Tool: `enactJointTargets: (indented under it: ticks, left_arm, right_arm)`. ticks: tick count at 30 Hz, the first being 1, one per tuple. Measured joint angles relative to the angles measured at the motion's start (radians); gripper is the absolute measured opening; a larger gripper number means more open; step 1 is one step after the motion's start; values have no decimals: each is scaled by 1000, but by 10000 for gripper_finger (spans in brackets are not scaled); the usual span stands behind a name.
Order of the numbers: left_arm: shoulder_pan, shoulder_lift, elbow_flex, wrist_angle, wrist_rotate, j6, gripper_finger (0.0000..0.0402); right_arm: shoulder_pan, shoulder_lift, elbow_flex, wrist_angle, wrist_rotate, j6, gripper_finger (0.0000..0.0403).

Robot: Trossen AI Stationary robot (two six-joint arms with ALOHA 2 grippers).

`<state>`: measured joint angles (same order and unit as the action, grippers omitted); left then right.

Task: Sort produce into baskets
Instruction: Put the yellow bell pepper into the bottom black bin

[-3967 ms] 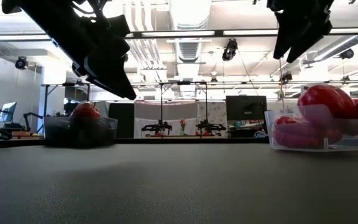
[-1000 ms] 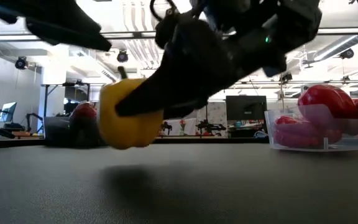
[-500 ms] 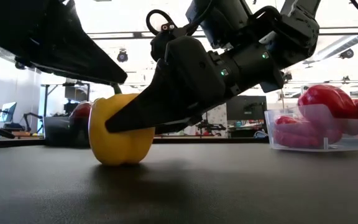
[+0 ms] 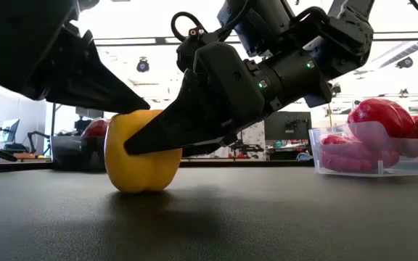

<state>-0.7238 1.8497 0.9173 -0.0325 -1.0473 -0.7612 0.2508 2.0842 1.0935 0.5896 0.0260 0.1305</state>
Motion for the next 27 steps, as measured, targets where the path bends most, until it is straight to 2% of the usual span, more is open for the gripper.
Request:
enactJointTargets:
  ticks: [6, 9, 12, 15, 22, 27]
  left_arm:
    - [0, 8, 0, 52, 0, 81, 47]
    - [2, 8, -1, 59, -5, 98, 15]
    - [2, 6, 0, 59, -7, 98, 11]
    - [2, -25, -2, 40, -8, 110, 6]
    - [-7, -238, -2, -132, -27, 166, 1]
    - [-59, -398, -2, -259, 46, 148, 1]
  right_arm:
    - [0, 1, 0, 0, 0, 30, 353]
    - [0, 2, -1, -7, 1, 34, 360]
    - [1, 2, -9, -34, 6, 30, 364]
    - [3, -42, -5, -138, 0, 38, 365]
    - [11, -202, -4, -424, 2, 43, 366]
    - [35, -252, -9, -456, 18, 53, 366]
